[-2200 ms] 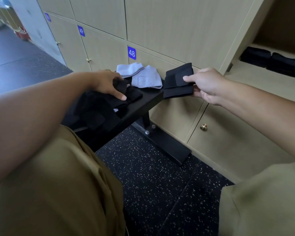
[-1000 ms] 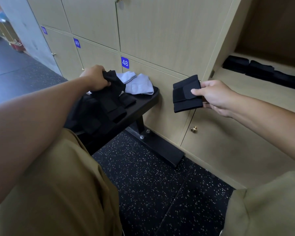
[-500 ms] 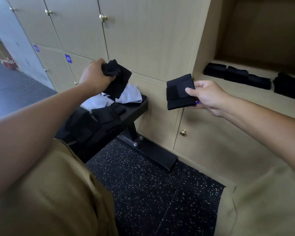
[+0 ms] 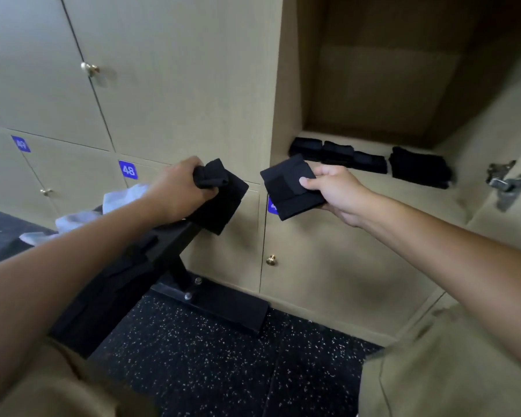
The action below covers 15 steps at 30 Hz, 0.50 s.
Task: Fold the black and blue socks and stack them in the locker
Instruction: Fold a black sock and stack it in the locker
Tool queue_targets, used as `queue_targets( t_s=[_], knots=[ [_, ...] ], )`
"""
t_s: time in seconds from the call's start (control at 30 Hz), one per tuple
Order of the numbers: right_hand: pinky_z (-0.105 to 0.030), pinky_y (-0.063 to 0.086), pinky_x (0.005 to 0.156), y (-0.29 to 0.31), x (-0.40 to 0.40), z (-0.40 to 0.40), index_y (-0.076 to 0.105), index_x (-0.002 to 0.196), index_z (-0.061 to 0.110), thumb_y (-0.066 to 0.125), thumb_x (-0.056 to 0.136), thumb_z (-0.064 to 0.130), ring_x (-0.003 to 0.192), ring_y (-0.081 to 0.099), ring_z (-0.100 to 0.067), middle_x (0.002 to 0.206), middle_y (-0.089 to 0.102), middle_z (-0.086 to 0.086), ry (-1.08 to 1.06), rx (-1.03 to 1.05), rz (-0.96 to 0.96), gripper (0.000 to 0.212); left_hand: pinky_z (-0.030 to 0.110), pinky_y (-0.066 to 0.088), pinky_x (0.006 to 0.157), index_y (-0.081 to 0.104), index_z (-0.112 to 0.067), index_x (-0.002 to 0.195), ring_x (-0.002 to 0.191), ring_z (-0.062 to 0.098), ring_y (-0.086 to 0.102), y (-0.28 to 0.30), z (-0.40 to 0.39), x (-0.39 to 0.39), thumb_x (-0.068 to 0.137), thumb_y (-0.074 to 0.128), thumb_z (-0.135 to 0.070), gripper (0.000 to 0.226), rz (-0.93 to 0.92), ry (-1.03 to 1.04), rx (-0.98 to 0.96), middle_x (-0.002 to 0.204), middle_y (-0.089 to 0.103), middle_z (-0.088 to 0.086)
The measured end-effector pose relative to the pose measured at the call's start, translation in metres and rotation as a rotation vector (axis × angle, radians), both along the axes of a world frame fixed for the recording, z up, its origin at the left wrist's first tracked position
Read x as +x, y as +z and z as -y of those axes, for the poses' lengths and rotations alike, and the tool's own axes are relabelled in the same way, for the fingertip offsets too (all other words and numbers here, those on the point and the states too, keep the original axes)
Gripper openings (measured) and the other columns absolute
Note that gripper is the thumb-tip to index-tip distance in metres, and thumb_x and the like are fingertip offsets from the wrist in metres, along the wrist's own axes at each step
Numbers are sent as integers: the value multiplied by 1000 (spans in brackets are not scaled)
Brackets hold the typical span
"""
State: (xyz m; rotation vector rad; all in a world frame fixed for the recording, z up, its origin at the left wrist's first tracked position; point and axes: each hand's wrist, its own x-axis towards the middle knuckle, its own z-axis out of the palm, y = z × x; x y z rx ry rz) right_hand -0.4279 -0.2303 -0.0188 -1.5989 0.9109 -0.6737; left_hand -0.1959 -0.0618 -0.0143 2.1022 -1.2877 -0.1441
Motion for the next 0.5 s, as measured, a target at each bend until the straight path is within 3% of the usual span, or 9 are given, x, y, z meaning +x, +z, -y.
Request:
queue_targets(
  t_s=[0.13,0.33,0.43,0.5],
  knots=[
    [-48,52,101,-1,-14,12,72,106,12,63,96,9,112,69,-32,110,76,-10,-64,3,9,14,36,43,66,51,-21,85,77,25,57,0,26,-16,89,71,-29,22,-41,-63,-4,81,60,2],
    [-49,51,106,-6,-40,36,71,103,21,73,88,5,108,71,-26,110,77,-4,-172,3,18,22,33,42,62,52,-22,89,77,21,58,-3,60,-41,88,72,-29,21,-98,-160,-28,83,61,0],
    [-48,51,104,-12,-47,49,60,115,24,89,61,22,109,69,-25,114,73,-3,-290,12,10,61,34,44,61,53,-20,91,79,21,60,-7,73,-49,88,72,-28,21,-102,-200,-12,85,62,1],
    [-42,49,101,-13,-50,56,47,125,28,90,62,25,108,64,-19,114,67,-2,-380,-26,-30,76,34,44,61,52,-23,89,80,22,60,-11,80,-53,88,73,-29,22,-95,-217,6,86,62,1]
  ],
)
